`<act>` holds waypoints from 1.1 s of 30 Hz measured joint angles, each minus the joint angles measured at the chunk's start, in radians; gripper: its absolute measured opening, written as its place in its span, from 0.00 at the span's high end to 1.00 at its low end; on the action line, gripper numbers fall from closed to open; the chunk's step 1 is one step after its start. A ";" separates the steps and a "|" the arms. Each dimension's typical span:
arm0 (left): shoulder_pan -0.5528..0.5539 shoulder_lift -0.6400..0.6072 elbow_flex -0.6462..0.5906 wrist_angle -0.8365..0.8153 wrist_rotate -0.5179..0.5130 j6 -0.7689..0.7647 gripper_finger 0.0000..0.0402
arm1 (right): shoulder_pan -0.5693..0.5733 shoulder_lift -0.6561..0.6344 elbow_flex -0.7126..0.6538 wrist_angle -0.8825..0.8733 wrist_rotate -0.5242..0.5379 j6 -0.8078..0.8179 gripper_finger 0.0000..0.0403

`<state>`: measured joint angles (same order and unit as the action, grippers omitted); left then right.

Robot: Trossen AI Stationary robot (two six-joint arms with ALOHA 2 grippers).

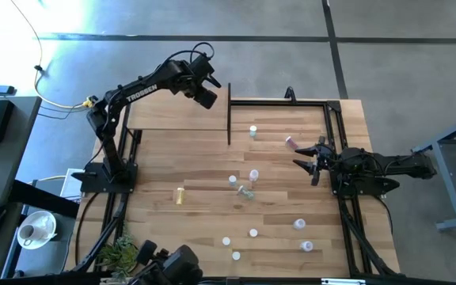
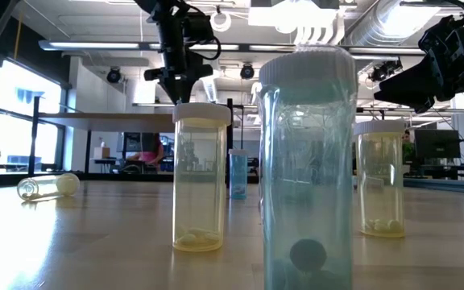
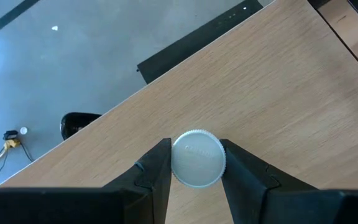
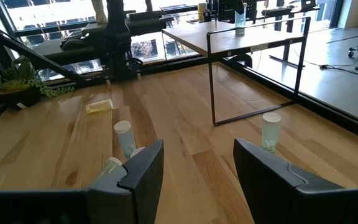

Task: Pick and place medicine bottles onto shelf by color
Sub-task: Put the bottom left blue pill bottle on the shelf

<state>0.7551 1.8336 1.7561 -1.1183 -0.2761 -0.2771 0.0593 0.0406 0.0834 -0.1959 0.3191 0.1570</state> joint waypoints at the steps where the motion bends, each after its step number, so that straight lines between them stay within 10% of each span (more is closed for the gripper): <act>1: 0.000 0.000 0.000 0.000 0.000 0.000 0.72 | 0.000 0.000 0.000 0.000 0.000 0.000 0.54; 33: 0.019 -0.028 -0.003 0.019 0.038 0.045 0.56 | 0.000 0.000 0.000 0.000 0.000 0.000 0.54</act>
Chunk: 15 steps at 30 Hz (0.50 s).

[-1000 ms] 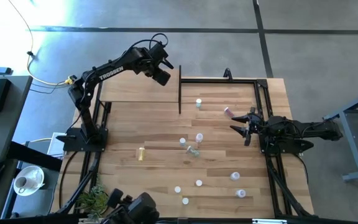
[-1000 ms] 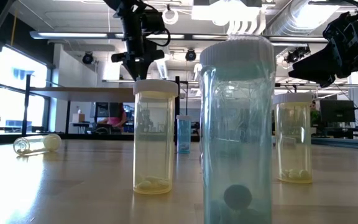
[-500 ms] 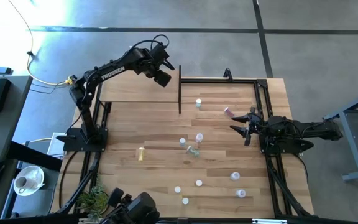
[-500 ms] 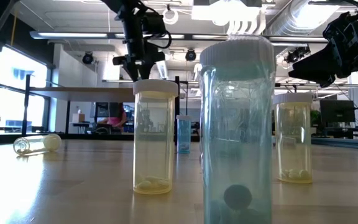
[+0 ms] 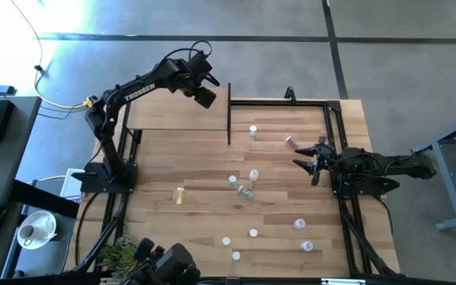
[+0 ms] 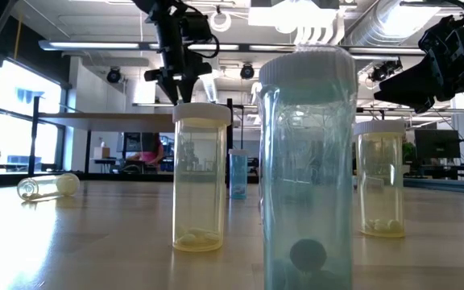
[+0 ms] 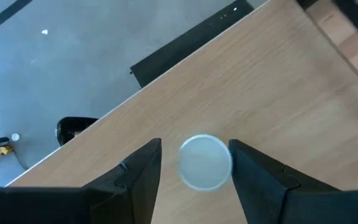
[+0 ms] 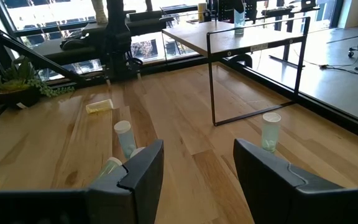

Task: Pick and place medicine bottles onto shelf by color
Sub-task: Put the bottom left blue pill bottle on the shelf, then put the top green pill bottle on the shelf

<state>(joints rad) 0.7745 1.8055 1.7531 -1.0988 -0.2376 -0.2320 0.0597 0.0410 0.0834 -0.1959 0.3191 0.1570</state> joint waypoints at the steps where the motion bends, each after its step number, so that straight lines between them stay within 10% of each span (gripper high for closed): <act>1: 0.001 -0.006 0.000 0.000 0.010 0.000 0.56 | 0.000 0.000 0.000 0.000 0.000 0.000 0.54; 15: 0.007 -0.096 0.001 0.001 0.080 0.014 0.56 | 0.000 0.000 0.000 0.000 0.000 0.000 0.54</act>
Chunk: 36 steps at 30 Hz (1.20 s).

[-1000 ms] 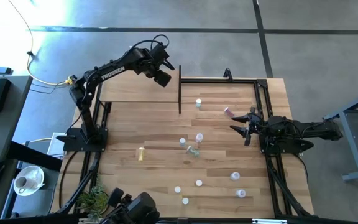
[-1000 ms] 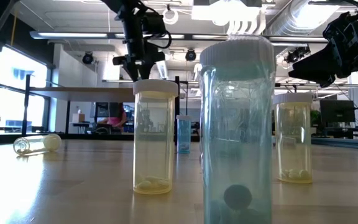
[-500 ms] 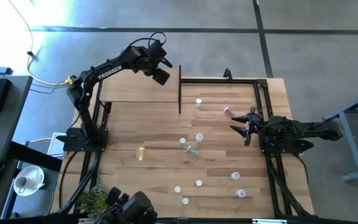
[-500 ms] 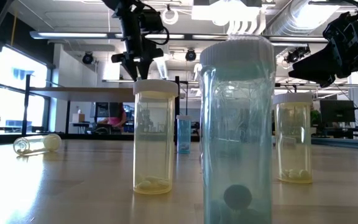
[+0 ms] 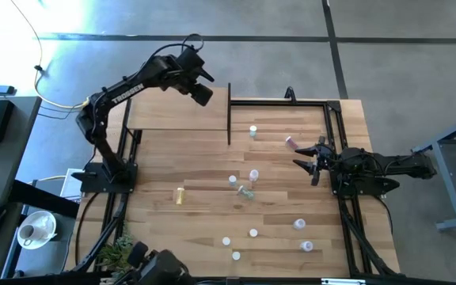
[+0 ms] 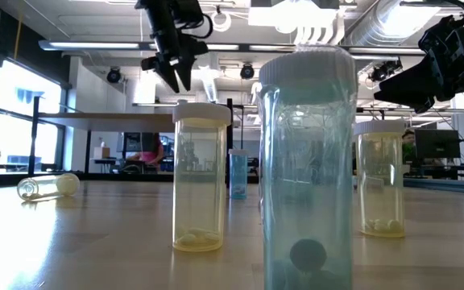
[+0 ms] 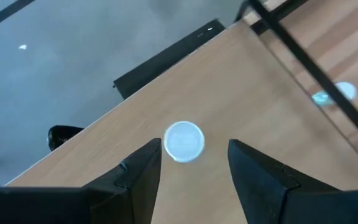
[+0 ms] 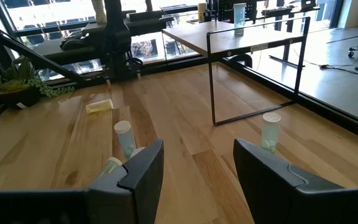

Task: Pick and place medicine bottles onto shelf by color
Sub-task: Put the top green pill bottle on the shelf

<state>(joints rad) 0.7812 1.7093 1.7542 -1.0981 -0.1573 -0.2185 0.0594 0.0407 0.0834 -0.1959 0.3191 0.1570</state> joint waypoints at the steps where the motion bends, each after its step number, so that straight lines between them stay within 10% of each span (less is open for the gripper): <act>1: 0.002 -0.011 0.000 0.000 0.008 0.010 0.56 | 0.000 0.000 0.000 0.000 0.000 0.000 0.54; 14: -0.076 -0.194 -0.042 0.008 0.106 0.107 0.56 | 0.000 0.000 0.000 0.002 0.000 0.015 0.54; 36: -0.390 -0.501 -0.685 0.674 0.156 0.082 0.56 | 0.001 0.000 0.000 0.090 -0.042 0.048 0.54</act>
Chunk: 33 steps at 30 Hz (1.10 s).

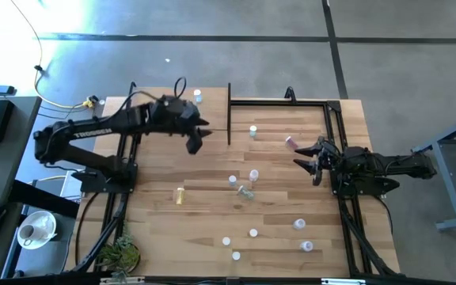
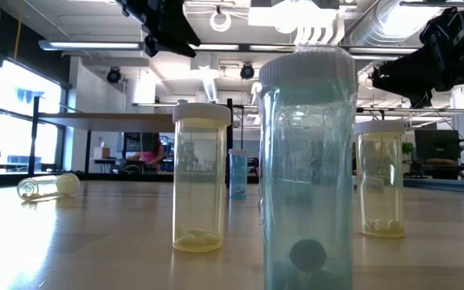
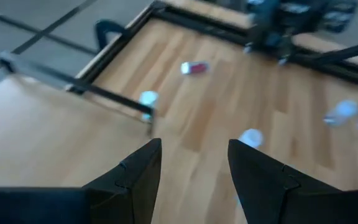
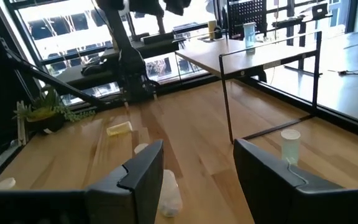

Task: Pick and place medicine bottles onto shelf by color
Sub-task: Put the top green pill bottle on the shelf

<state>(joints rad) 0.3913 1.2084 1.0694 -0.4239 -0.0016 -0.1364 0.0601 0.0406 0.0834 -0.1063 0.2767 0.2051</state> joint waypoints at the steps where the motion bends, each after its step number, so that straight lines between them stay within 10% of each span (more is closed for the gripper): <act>1: -0.021 -0.012 -0.025 0.032 0.000 -0.008 0.56 | 0.000 0.000 0.000 -0.001 0.000 0.006 0.54; 21: -0.364 -0.137 -0.354 0.381 -0.167 -0.046 0.56 | 0.000 0.000 0.000 0.162 -0.078 0.031 0.54; 33: -0.367 -0.132 -0.537 0.717 -0.166 -0.017 0.56 | 0.000 0.000 0.000 0.299 -0.038 -0.114 0.54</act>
<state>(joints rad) 0.0247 1.0763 0.5320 0.2931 -0.1680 -0.1535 0.0600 0.0410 0.0832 0.1923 0.2387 0.0910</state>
